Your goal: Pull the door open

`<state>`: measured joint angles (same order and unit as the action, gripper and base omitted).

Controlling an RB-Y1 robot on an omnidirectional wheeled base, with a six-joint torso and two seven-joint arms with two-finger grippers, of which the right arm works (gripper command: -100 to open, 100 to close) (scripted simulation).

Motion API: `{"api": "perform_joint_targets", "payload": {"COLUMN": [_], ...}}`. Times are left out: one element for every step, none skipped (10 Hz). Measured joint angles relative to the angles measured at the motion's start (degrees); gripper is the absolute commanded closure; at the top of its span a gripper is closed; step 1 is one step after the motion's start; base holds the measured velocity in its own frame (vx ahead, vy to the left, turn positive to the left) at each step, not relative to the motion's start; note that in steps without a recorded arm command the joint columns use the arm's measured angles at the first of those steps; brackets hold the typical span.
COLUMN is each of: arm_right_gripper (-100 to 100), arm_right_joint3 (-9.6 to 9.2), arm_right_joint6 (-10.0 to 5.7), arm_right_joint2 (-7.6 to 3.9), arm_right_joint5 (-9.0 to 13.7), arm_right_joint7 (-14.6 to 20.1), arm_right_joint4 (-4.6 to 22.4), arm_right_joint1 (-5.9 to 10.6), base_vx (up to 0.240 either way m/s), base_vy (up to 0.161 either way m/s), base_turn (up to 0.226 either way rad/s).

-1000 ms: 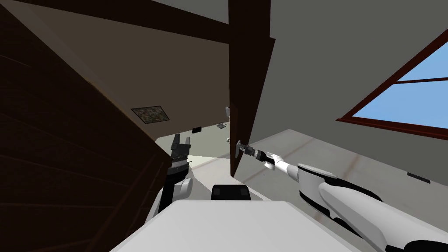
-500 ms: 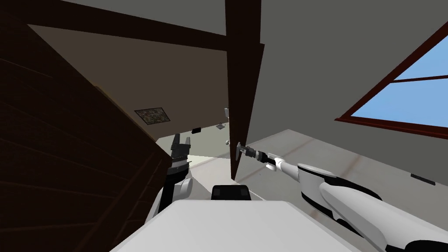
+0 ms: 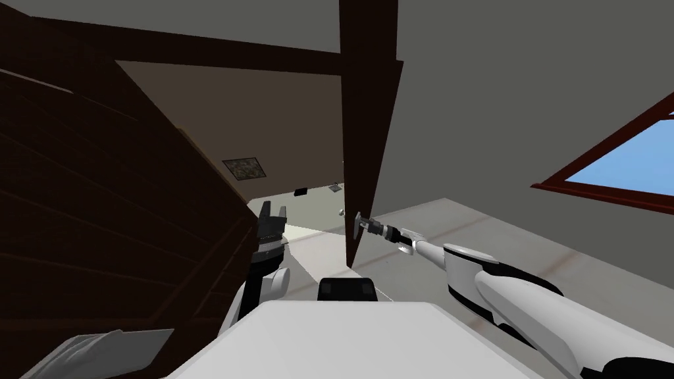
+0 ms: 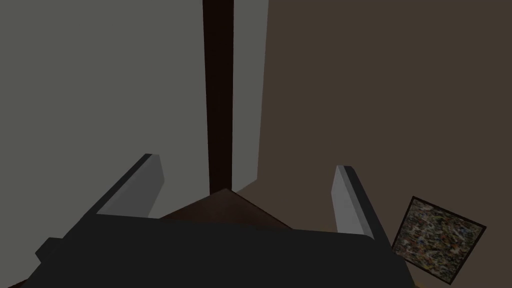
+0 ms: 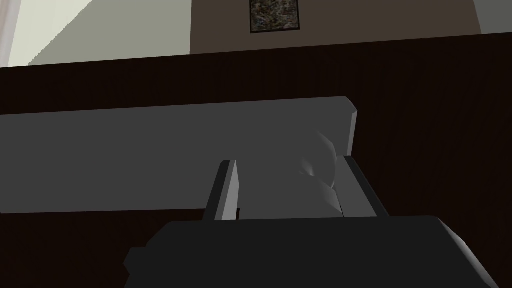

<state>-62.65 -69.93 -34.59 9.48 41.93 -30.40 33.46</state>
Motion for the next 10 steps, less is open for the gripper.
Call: {"api": "perform_joint_targets", "payload": {"arm_right_gripper": [100, 100, 100, 100, 100, 100, 100, 100, 100, 100], "arm_right_joint3": [-0.17, -0.36, -0.46, -0.54, -0.69, -0.89, -0.96, -1.05, -1.23, -1.31], "arm_right_joint6": [0.02, -0.14, -0.07, -0.08, -0.13, -0.21, -0.07, -0.07, -0.44, -0.5], "arm_right_joint2": [0.33, 0.76, 0.89, 1.3, 1.67, 2.03, 2.06, 2.37, 3.03, 3.13], "arm_right_joint5": [0.0, 0.0, 0.1, 0.2, 0.3, 0.3, 0.3, 0.4, 0.4, 0.3], "arm_right_joint7": [0.0, 0.1, 0.1, 0.2, 0.2, 0.2, 0.2, 0.2, 0.4, 0.4], "arm_right_joint4": [0.3, 0.9, 1.1, 1.6, 1.8, 2.1, 2.1, 2.5, 3.5, 3.7], "arm_right_joint1": [0.07, 0.31, 0.47, 0.8, 0.94, 1.05, 1.24, 1.41, 1.71, 1.7], "base_vx": [-0.071, -0.089, -0.103, -0.067, -0.054, -0.099, -0.071, -0.052, -0.027, -0.058], "base_vy": [-0.207, -0.205, -0.223, -0.236, -0.227, -0.19, -0.191, -0.185, -0.077, -0.134], "base_turn": [0.151, 0.207, 0.19, 0.154, 0.185, 0.161, 0.126, 0.114, 0.037, 0.086]}}
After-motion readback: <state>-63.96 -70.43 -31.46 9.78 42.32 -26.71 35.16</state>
